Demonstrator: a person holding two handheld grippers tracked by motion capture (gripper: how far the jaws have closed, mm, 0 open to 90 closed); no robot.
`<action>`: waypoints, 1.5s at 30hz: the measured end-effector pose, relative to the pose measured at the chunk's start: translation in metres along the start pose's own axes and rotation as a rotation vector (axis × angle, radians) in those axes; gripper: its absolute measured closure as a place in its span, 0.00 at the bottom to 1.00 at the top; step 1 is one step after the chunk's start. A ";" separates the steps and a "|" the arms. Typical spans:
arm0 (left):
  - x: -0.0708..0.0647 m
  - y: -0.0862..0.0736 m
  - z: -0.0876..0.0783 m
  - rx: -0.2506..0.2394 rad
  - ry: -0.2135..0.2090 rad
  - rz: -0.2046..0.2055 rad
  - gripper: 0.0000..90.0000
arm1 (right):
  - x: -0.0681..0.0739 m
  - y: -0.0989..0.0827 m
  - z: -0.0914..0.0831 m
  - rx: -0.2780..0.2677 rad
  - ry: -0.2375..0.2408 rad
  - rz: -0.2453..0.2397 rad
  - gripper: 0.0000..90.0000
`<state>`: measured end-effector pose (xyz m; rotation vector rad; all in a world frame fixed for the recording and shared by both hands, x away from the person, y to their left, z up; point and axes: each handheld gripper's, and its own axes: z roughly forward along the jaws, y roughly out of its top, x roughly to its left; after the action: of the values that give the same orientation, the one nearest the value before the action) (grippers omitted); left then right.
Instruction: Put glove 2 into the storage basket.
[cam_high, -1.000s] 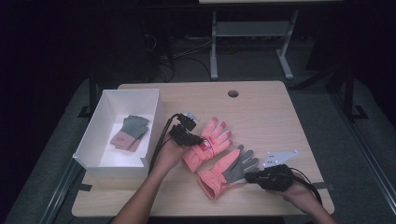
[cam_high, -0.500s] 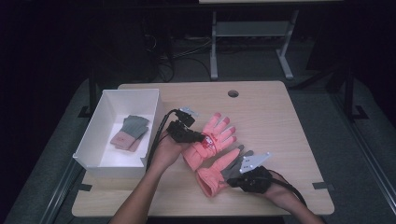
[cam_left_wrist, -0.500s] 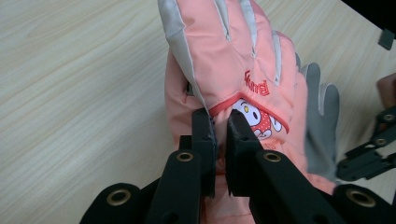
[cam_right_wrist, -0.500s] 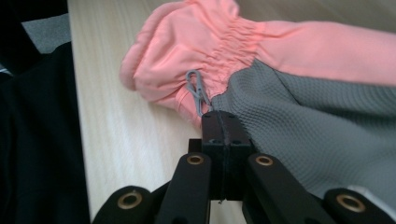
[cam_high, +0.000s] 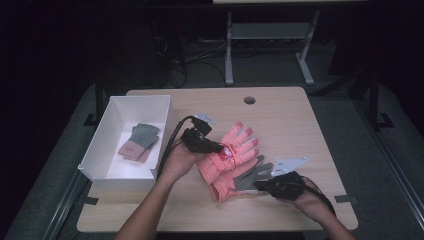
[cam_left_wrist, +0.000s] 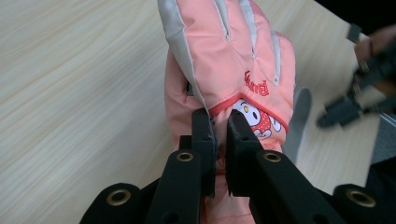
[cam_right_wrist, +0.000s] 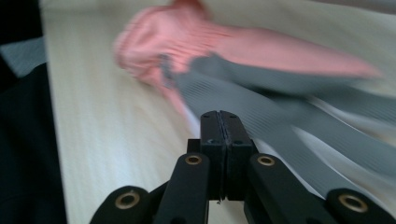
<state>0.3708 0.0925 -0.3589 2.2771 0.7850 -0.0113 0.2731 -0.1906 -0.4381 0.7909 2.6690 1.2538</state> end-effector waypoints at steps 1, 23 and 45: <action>-0.001 0.002 0.001 0.010 -0.010 0.010 0.93 | -0.005 -0.004 -0.006 -0.009 -0.017 0.016 0.97; -0.033 0.008 0.039 0.165 -0.173 0.201 0.93 | -0.047 -0.024 -0.049 -0.101 -0.219 0.157 0.87; -0.028 0.000 0.040 0.089 -0.166 0.172 0.56 | -0.016 -0.005 -0.043 -0.127 -0.114 0.103 1.00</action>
<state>0.3562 0.0526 -0.3824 2.3854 0.5097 -0.1569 0.2720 -0.2306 -0.4159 0.9612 2.4609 1.3419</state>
